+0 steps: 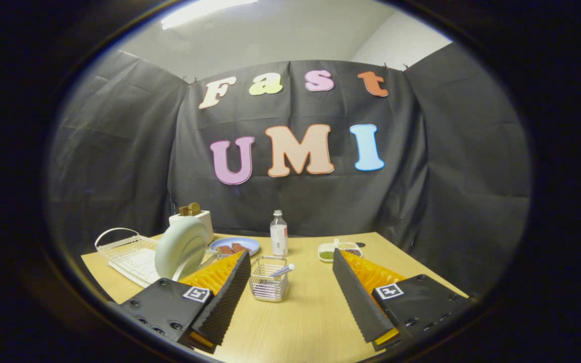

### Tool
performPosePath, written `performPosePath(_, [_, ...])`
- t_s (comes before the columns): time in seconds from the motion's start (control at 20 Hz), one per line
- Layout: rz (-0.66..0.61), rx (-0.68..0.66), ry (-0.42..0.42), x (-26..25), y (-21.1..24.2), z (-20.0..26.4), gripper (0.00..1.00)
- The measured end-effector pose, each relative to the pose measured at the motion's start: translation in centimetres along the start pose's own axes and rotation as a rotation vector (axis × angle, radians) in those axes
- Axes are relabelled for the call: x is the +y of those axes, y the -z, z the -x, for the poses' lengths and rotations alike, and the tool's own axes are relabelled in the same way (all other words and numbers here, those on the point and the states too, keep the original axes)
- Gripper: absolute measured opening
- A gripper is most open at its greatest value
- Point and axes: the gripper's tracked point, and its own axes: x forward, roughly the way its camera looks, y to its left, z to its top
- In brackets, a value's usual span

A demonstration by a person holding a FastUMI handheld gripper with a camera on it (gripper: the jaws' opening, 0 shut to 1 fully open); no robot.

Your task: Take the plate from the dish rack, then take the spoon from the basket and place it into the plate.

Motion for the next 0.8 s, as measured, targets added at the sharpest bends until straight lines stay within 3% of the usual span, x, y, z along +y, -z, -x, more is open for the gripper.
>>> performPosePath(0.35, [0.027, 0.007, -0.019, 1.2, 0.4, -0.2, 1.0])
performPosePath(0.6, [-0.04, 0.012, -0.061, 3.6, -0.1, -0.8, 1.0])
performPosePath(0.8, [0.015, 0.032, -0.074, 6.1, -1.6, -2.7, 1.0])
